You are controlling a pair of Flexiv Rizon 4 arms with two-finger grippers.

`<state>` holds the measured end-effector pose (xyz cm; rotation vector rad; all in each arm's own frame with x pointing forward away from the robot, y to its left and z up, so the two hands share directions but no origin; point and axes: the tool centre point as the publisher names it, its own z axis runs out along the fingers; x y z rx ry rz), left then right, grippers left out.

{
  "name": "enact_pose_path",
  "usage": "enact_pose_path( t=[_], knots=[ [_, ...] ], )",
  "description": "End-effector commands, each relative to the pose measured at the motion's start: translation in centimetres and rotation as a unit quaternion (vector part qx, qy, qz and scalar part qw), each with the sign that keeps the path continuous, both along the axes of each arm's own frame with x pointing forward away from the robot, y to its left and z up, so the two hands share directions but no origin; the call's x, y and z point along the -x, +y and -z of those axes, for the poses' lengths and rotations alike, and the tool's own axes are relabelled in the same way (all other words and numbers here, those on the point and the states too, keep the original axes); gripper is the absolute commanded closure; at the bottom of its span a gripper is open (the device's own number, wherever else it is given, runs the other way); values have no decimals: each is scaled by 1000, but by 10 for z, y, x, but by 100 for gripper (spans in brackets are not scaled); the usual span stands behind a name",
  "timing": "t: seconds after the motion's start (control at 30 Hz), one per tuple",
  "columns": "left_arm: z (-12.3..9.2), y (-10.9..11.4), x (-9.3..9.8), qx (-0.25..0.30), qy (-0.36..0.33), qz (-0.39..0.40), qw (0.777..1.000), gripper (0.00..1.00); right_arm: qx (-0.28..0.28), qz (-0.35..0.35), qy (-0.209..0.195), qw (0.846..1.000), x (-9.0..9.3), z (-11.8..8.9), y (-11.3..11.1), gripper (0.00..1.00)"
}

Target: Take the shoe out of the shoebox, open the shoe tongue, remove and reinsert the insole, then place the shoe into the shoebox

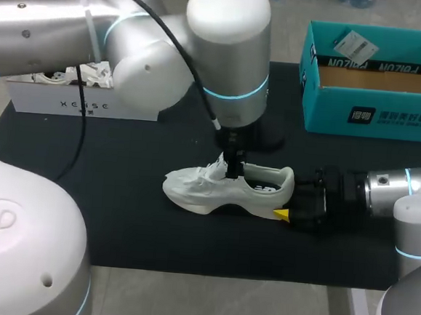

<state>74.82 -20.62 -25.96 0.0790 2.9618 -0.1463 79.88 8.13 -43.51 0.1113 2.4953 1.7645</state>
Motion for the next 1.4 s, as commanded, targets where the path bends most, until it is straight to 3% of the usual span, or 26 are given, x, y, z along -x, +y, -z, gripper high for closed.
enact_pose_path(
  t=[0.03,0.27,0.87,1.4],
  knots=[
    [19,-28,-15,-46,19,-3,999,100,1,1,0,1000,1,4,1,100],
    [43,-34,-23,-61,24,-4,998,100,1,1,0,1000,1,4,1,100],
    [80,-35,-42,-60,37,-22,997,100,1,1,0,1000,1,4,1,100],
    [108,-25,-19,-61,59,1,996,100,1,1,0,1000,1,4,1,100]
  ],
)
